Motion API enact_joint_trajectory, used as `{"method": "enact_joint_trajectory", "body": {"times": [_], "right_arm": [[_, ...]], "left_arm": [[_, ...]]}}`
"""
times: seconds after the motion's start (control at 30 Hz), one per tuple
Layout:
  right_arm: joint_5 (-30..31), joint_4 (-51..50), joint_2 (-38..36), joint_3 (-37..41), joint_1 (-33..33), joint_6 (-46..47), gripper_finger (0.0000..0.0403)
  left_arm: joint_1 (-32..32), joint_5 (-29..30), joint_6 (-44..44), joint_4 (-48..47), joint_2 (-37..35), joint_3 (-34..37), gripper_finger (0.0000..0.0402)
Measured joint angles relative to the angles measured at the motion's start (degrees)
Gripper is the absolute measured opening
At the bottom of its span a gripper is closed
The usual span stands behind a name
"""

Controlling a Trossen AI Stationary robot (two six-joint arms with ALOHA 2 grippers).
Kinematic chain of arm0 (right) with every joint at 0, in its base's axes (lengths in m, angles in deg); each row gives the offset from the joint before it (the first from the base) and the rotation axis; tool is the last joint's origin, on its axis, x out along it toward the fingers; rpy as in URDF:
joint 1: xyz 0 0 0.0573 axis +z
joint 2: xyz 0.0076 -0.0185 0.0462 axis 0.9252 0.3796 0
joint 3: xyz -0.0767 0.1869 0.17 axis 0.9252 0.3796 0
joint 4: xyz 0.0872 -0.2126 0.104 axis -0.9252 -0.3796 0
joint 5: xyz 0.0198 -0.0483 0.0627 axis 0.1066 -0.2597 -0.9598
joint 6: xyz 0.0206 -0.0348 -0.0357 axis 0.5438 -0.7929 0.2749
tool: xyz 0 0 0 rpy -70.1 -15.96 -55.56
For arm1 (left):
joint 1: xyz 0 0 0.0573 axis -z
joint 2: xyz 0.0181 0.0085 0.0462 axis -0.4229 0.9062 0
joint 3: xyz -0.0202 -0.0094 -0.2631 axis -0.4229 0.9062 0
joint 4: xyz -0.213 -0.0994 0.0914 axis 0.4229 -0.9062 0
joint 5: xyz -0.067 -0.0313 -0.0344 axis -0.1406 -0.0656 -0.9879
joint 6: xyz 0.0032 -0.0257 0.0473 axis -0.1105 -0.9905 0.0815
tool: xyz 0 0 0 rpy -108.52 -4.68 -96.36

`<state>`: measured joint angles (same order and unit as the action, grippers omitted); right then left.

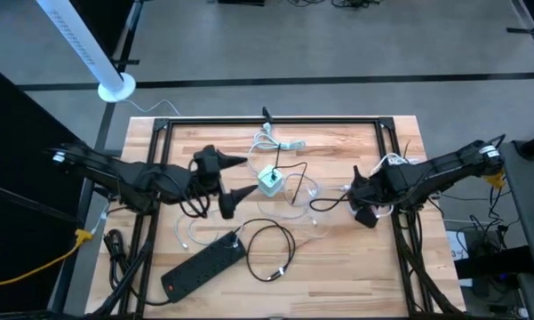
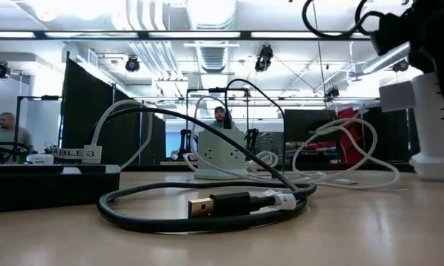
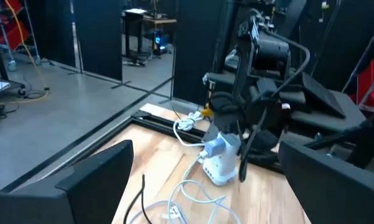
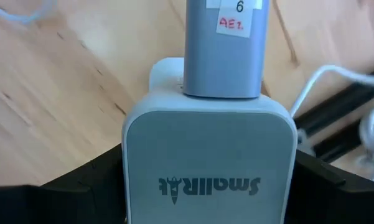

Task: Insert USB
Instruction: Insert the purple charger adapter into the white outlet extension

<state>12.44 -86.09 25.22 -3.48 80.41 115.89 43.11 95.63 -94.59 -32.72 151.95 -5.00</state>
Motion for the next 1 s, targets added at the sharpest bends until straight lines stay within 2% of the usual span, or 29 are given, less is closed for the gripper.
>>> {"method": "enact_joint_trajectory", "body": {"times": [0.43, 0.8, 1.0], "right_arm": [[-2.2, 1.4, -2.3, 1.7, 1.1, 4.8, 0.0294], [-1.3, 3.5, -2.0, 2.8, 9.0, -16.5, 0.0294], [-0.2, 6.4, -1.9, 3.1, 16.7, -22.5, 0.0294]], "left_arm": [[1.6, 2.5, -3.0, -1.6, -3.1, 0.0, 0.0388], [2.4, 7.3, -2.4, -6.6, -7.3, 0.0, 0.0388], [2.3, 10.3, -1.6, -7.6, -7.6, 0.0, 0.0388]]}}
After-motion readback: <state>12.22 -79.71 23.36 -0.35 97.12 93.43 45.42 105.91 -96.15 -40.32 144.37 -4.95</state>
